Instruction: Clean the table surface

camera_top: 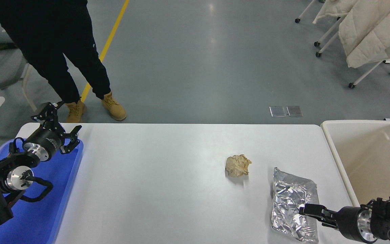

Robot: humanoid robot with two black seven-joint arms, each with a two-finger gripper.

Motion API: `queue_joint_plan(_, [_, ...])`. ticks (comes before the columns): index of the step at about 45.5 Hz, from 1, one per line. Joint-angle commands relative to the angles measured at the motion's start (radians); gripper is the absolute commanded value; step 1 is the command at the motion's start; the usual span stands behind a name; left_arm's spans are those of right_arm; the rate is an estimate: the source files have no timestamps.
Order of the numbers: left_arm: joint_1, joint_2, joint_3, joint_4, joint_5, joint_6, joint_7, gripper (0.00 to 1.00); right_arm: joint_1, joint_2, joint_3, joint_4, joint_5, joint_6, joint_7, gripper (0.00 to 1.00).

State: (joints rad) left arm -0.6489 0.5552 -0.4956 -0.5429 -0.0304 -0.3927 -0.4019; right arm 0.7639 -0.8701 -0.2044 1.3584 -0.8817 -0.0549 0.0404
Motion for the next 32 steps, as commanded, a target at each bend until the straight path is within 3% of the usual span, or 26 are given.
queue_joint_plan(1, [0.000, 0.000, 0.000, 0.001, 0.001, 0.000, 0.000, 1.00, -0.001, 0.077, -0.001, -0.105, -0.031, 0.000, -0.002, 0.88])
queue_joint_plan(12, [0.000, 0.000, 0.000, 0.000, 0.000, 0.000, 0.000, 1.00, 0.000, 0.112, -0.001, -0.151, -0.043, 0.003, 0.004, 0.87])
queue_joint_plan(17, [0.000, 0.000, 0.000, 0.000, 0.000, 0.000, 0.000, 1.00, -0.003, 0.117, -0.001, -0.150, -0.043, 0.007, 0.004, 0.76])
queue_joint_plan(22, [0.000, 0.000, 0.000, 0.000, 0.000, 0.000, 0.000, 1.00, -0.005, 0.126, -0.004, -0.151, -0.054, 0.018, 0.004, 0.48])
queue_joint_plan(26, [0.000, 0.000, 0.000, 0.001, 0.000, 0.000, 0.000, 1.00, 0.000, 0.120, -0.021, -0.150, -0.076, 0.035, 0.000, 0.03])
queue_joint_plan(32, [0.000, 0.000, 0.000, 0.000, 0.001, 0.000, 0.000, 1.00, 0.012, 0.085, -0.023, -0.148, -0.074, 0.079, -0.002, 0.00])
